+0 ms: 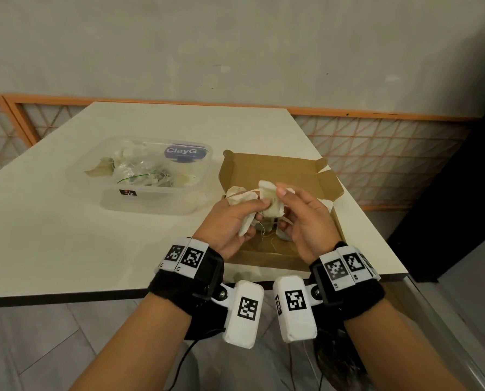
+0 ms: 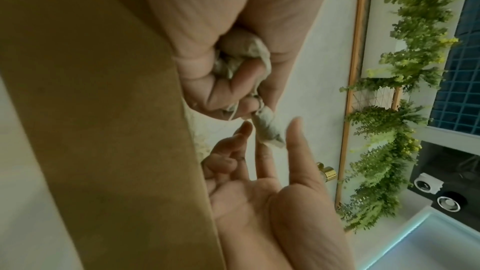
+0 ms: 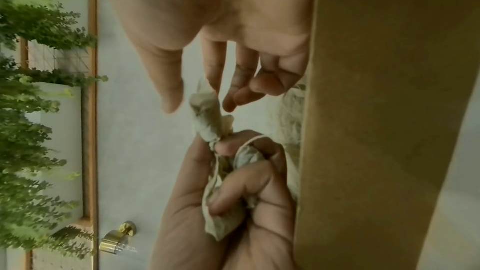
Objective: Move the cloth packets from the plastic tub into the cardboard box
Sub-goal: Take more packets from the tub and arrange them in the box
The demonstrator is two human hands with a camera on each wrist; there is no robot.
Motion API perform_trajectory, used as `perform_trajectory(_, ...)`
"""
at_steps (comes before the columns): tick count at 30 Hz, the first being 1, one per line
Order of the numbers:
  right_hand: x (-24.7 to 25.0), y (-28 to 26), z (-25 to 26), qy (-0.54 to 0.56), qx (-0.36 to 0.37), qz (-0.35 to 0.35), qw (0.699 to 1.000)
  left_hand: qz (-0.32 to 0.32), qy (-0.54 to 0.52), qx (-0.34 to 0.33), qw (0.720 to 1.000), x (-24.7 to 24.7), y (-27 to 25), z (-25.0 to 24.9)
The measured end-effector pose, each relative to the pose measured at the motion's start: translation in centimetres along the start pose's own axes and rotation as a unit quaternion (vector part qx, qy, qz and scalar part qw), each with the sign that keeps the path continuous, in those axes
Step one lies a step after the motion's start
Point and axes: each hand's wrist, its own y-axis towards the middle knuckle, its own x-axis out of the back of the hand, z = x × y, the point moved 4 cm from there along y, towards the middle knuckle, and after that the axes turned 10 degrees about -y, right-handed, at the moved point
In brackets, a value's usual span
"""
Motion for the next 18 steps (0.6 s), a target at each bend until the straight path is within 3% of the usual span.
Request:
perform_trajectory(6,0.9,0.2,0.3,0.133,0.004,-0.031,0.991,-0.002,0.009,-0.028,1.0,0.0,-0.1,-0.1)
perform_trajectory(12,0.2,-0.1,0.8,0.09,0.008,0.012,0.996,-0.011,0.07,-0.032,0.997,-0.5,-0.5,-0.1)
perform_trajectory(15,0.7,0.1,2.0,0.006,0.021,0.015,1.0,-0.026,0.094,-0.041,0.994,-0.6,-0.7,-0.6)
perform_trajectory(18,1.6,0.8,4.7,-0.216,0.079,-0.001,0.973,-0.034,0.105,-0.064,0.992,-0.7,-0.7,-1.7)
